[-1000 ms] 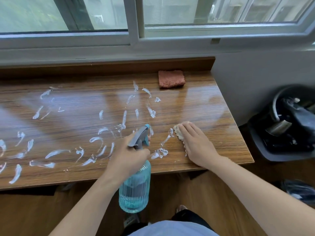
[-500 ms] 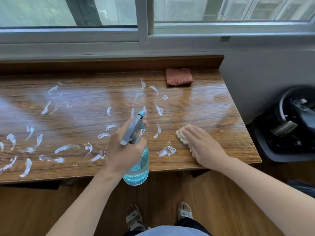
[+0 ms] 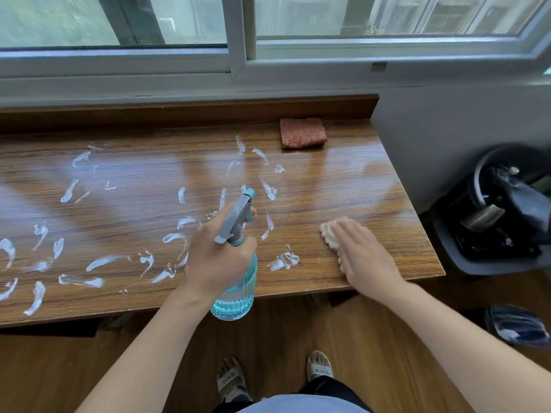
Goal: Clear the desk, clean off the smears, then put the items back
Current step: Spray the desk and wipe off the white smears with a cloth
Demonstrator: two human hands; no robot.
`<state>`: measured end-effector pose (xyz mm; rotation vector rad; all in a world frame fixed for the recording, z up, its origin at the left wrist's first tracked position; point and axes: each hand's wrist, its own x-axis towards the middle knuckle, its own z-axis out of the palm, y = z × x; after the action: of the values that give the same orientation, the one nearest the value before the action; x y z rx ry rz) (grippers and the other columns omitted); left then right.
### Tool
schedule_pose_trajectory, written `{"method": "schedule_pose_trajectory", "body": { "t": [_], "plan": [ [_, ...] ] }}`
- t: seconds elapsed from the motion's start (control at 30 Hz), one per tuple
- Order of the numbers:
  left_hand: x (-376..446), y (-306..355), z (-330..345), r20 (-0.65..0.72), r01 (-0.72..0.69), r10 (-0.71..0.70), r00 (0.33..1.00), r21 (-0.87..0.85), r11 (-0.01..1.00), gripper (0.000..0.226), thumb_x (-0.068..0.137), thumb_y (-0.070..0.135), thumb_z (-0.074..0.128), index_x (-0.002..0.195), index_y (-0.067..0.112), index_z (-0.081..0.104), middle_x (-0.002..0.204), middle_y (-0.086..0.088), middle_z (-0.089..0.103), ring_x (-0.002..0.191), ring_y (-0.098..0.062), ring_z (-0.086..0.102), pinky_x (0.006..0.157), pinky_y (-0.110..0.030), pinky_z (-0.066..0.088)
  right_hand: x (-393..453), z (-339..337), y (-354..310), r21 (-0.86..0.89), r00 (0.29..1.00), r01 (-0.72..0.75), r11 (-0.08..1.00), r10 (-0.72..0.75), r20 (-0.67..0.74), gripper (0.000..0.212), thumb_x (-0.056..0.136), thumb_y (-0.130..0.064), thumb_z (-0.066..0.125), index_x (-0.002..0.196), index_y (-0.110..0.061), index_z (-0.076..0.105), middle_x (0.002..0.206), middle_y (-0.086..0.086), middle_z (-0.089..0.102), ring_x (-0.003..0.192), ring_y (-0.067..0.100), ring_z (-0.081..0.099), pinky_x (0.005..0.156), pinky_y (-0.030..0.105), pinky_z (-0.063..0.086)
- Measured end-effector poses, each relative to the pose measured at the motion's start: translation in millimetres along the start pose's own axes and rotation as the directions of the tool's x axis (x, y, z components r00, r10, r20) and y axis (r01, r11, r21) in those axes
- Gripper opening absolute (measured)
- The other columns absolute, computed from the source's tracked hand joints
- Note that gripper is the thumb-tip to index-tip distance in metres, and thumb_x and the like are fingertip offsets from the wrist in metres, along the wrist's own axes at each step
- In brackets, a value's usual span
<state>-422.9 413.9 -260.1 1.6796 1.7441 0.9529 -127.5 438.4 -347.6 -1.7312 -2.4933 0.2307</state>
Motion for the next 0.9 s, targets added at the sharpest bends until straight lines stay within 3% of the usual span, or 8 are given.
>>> {"method": "schedule_pose_trajectory", "body": {
  "t": [0.17,0.27,0.37,0.43,0.63,0.73,0.8,0.9],
  "plan": [
    [0.7,6.6,3.7,0.01,-0.005,0.005,1.0,0.052,0.999,0.035,0.087,0.004,0.067,0.107,0.032,0.065,0.078,-0.012,0.065,0.072,-0.02,0.061,0.056,-0.026,0.047,59.5,3.8,-13.6,0.065,0.973,-0.215,0.974,0.22,-0.073,0.053,0.093,-0.017,0.05,0.144,-0.019,0.033,0.14,-0.001,0.04,0.136,0.023,0.037,0.12,0.038,0.03],
    [4.3,7.9,4.8,0.003,0.029,-0.029,1.0,0.067,0.997,0.028,0.087,0.005,0.066,0.107,0.025,0.066,0.075,-0.013,0.063,0.069,-0.023,0.061,0.058,-0.037,0.048,25.5,8.9,-52.6,0.058,0.994,0.102,0.993,-0.1,-0.032,0.066,0.09,-0.006,0.056,0.15,-0.02,0.032,0.149,-0.005,0.035,0.146,0.019,0.026,0.127,0.033,0.014],
    [7.9,7.1,5.3,0.003,0.047,-0.047,0.999,0.04,0.998,0.031,0.087,0.004,0.064,0.109,0.025,0.066,0.078,-0.015,0.063,0.071,-0.027,0.06,0.061,-0.04,0.049,-6.7,3.5,-52.4,0.124,0.937,0.32,0.939,-0.333,0.105,0.067,0.104,-0.019,0.048,0.163,-0.027,0.016,0.169,-0.014,0.008,0.157,0.011,-0.003,0.124,0.028,-0.009],
    [9.9,5.1,4.6,0.006,0.06,-0.06,0.998,0.016,0.998,0.031,0.088,0.004,0.063,0.11,0.026,0.067,0.079,-0.016,0.064,0.072,-0.029,0.06,0.062,-0.043,0.051,4.4,5.1,-27.9,0.063,0.958,0.25,0.966,-0.257,0.129,0.065,0.108,-0.027,0.039,0.164,-0.029,0.005,0.17,-0.011,-0.003,0.156,0.009,-0.01,0.128,0.035,-0.005],
    [9.3,4.3,3.5,0.018,0.065,-0.065,0.998,0.034,0.997,0.024,0.088,0.003,0.062,0.107,0.016,0.066,0.07,-0.016,0.051,0.062,-0.026,0.049,0.055,-0.042,0.043,58.1,12.3,-31.8,0.064,0.979,-0.199,0.978,0.201,-0.031,0.066,0.103,-0.017,0.04,0.161,-0.017,0.011,0.169,0.0,0.011,0.158,0.022,0.003,0.128,0.037,-0.001],
    [8.3,6.4,5.0,0.006,0.056,-0.057,0.998,0.094,0.994,0.023,0.087,0.004,0.062,0.104,0.019,0.064,0.061,0.001,0.038,0.056,-0.017,0.04,0.051,-0.028,0.032,21.8,15.7,-67.3,0.087,0.998,0.064,0.994,-0.062,-0.025,0.072,0.093,-0.006,0.052,0.155,-0.024,0.021,0.161,-0.008,0.022,0.155,0.018,0.011,0.128,0.038,0.002],
    [8.7,7.0,5.5,-0.001,0.06,-0.06,0.998,0.101,0.993,0.025,0.087,0.005,0.063,0.106,0.021,0.065,0.063,-0.003,0.046,0.059,-0.019,0.046,0.053,-0.03,0.035,-3.8,13.0,-69.9,0.116,0.958,0.263,0.958,-0.273,0.084,0.071,0.102,-0.014,0.049,0.162,-0.027,0.013,0.169,-0.014,0.006,0.157,0.012,-0.005,0.126,0.033,-0.007],
    [9.0,5.7,5.1,-0.001,0.078,-0.078,0.997,0.034,0.996,0.031,0.087,0.004,0.063,0.109,0.026,0.067,0.075,-0.014,0.061,0.066,-0.023,0.055,0.058,-0.037,0.044,10.6,13.9,-42.8,0.067,0.956,0.258,0.964,-0.265,0.129,0.067,0.108,-0.024,0.04,0.164,-0.027,0.004,0.17,-0.009,-0.004,0.156,0.01,-0.013,0.125,0.031,-0.009]
  ]
}}
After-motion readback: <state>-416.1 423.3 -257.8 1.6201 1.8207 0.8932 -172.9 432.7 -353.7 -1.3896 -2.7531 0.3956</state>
